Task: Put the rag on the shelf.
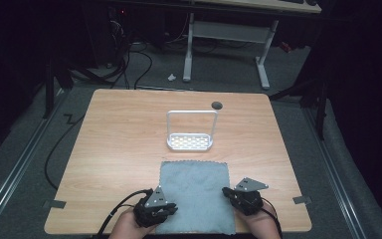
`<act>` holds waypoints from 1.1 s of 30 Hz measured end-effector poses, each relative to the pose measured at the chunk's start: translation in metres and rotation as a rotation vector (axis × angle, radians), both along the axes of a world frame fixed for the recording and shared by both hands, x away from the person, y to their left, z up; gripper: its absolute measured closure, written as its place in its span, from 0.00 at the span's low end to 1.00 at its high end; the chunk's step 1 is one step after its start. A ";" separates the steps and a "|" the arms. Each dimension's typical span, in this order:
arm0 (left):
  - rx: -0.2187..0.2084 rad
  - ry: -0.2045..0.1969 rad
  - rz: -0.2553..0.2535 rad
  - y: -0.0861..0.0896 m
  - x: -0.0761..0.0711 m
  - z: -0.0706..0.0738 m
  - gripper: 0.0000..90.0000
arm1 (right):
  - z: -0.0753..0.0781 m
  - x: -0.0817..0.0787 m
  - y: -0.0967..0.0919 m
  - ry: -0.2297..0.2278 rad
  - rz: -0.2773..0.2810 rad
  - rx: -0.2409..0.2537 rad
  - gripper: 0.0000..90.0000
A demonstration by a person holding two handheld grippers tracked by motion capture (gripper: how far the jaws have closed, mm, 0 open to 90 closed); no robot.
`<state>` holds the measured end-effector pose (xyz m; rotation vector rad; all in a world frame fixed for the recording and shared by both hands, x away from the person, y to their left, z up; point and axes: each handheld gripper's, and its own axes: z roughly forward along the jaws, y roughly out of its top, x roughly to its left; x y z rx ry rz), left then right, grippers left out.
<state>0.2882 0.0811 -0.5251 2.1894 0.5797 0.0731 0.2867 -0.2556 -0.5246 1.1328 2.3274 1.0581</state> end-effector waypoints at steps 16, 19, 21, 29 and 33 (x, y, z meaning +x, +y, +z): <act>-0.071 0.004 0.397 0.052 0.075 0.005 0.73 | 0.007 -0.005 -0.019 -0.056 -0.042 0.087 0.86; -0.031 -0.017 0.412 0.044 0.092 0.003 0.77 | 0.007 -0.007 -0.019 -0.056 -0.032 0.087 0.86; -0.027 -0.016 0.422 0.038 0.100 0.003 0.78 | 0.007 -0.007 -0.020 -0.053 -0.029 0.089 0.85; -0.003 -0.023 0.414 0.017 0.112 0.001 0.80 | 0.007 -0.006 -0.021 -0.047 -0.028 0.096 0.84; -0.017 -0.004 0.420 0.015 0.115 -0.002 0.80 | 0.007 -0.006 -0.020 -0.047 -0.020 0.091 0.84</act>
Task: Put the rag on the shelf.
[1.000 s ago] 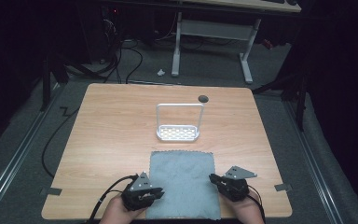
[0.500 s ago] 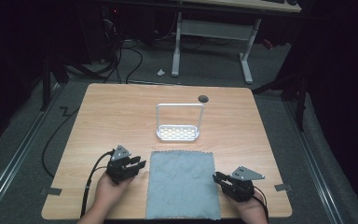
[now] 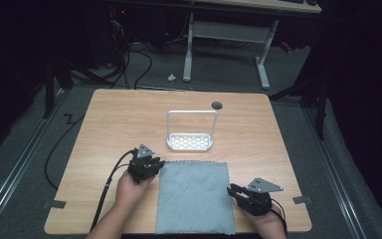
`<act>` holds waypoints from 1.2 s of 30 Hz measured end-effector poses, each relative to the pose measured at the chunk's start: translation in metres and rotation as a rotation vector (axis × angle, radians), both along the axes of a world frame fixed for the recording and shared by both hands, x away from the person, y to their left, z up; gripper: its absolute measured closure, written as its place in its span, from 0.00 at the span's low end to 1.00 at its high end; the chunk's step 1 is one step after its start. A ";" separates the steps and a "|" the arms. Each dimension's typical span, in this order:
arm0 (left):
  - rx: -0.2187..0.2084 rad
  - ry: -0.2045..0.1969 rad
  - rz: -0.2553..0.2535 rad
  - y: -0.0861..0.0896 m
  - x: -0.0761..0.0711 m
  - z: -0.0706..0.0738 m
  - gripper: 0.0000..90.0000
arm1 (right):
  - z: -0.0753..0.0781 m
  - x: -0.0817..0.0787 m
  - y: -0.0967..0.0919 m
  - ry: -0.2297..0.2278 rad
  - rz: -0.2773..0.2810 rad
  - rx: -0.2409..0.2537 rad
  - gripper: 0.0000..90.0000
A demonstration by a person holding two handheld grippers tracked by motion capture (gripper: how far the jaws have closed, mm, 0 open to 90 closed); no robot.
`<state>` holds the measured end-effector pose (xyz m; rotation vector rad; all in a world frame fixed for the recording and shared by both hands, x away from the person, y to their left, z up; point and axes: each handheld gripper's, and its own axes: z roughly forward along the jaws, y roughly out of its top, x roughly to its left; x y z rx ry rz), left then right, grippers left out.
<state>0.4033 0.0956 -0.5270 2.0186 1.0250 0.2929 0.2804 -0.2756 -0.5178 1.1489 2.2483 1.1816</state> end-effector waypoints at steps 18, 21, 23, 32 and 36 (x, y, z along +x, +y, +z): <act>-0.011 0.027 -0.023 -0.008 0.002 -0.008 0.98 | -0.002 0.006 0.008 0.008 -0.033 0.003 0.78; -0.010 0.025 -0.021 -0.008 0.002 -0.008 0.98 | 0.003 0.018 0.013 0.037 -0.098 -0.019 0.78; -0.018 0.033 -0.023 -0.007 0.002 -0.008 0.98 | 0.006 0.029 0.014 0.035 -0.126 -0.015 0.78; -0.019 0.035 -0.024 -0.007 0.002 -0.008 0.98 | -0.002 0.092 0.017 0.087 -0.219 -0.053 0.76; -0.018 0.034 -0.025 -0.007 0.002 -0.008 0.98 | -0.009 0.099 0.019 0.108 -0.222 -0.086 0.75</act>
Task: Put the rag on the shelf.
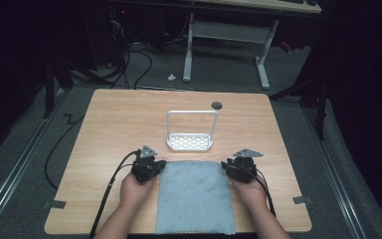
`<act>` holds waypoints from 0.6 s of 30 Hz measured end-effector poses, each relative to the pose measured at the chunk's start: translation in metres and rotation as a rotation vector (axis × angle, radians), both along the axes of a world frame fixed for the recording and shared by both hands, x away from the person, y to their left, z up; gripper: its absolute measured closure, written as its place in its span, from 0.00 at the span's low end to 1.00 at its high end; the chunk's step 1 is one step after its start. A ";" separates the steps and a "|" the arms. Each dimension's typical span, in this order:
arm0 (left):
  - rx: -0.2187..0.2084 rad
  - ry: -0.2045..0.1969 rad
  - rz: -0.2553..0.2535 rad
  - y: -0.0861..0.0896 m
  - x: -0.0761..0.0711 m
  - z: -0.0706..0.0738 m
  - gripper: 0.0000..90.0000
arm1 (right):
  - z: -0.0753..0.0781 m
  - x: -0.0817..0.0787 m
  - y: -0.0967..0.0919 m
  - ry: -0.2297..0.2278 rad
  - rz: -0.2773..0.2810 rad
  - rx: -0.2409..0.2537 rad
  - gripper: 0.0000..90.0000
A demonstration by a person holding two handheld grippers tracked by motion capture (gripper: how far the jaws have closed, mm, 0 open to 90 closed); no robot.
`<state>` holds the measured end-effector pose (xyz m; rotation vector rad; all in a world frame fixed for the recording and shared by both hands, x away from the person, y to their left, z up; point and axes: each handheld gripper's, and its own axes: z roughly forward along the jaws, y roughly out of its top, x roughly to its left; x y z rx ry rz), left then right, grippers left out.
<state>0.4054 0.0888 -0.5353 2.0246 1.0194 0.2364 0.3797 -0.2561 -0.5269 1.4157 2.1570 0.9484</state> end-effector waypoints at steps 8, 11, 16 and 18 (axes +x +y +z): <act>-0.003 0.003 0.000 0.000 0.000 0.000 0.98 | -0.001 -0.003 0.006 -0.029 0.028 -0.046 0.85; 0.000 0.000 0.000 0.000 0.000 0.000 0.98 | -0.001 -0.004 0.008 -0.032 0.030 -0.051 0.91; -0.006 0.006 -0.003 0.001 0.000 0.000 0.98 | -0.001 -0.005 0.011 -0.029 0.037 -0.052 0.98; -0.013 0.011 -0.002 0.001 0.001 0.000 0.98 | -0.001 -0.006 0.011 -0.032 0.037 -0.048 0.99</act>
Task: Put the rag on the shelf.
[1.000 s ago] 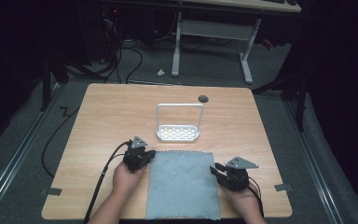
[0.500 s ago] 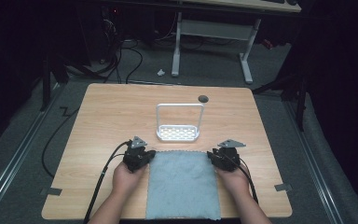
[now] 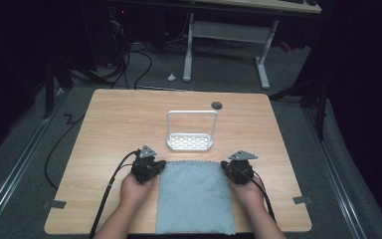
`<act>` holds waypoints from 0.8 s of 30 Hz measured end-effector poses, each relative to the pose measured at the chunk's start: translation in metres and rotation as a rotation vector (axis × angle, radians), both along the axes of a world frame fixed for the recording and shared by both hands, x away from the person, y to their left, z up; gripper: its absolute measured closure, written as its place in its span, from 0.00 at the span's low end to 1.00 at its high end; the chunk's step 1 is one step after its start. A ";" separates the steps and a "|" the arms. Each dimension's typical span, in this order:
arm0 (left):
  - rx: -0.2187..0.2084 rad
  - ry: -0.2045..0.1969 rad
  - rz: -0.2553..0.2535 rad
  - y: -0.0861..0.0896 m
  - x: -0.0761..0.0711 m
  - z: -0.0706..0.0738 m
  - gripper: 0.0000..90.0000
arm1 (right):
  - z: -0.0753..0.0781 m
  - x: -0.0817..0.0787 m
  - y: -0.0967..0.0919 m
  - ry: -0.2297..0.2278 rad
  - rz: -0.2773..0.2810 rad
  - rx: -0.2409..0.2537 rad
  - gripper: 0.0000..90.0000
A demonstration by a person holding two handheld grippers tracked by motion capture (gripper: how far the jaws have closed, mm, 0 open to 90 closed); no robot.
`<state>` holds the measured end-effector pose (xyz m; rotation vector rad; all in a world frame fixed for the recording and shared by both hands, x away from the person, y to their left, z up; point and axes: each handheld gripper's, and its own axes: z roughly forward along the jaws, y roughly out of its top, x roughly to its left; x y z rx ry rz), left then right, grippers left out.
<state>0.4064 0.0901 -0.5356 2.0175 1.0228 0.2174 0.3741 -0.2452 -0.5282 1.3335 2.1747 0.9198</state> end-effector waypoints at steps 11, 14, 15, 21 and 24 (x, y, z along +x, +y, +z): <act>-0.011 -0.009 -0.026 0.002 -0.002 0.001 0.99 | 0.006 -0.014 0.000 -0.059 0.037 0.050 0.99; -0.018 -0.048 -0.038 0.003 -0.006 0.003 0.99 | 0.010 -0.019 -0.001 -0.081 0.039 0.083 0.99; -0.020 -0.062 -0.038 0.003 -0.008 0.005 0.99 | 0.012 -0.020 -0.002 -0.092 0.046 0.088 0.99; -0.135 -0.131 -0.015 0.015 -0.020 0.020 0.99 | 0.026 -0.031 0.000 -0.147 0.055 0.120 0.99; -0.161 -0.191 -0.008 0.019 -0.029 0.034 0.99 | 0.032 -0.035 0.001 -0.185 0.050 0.129 0.99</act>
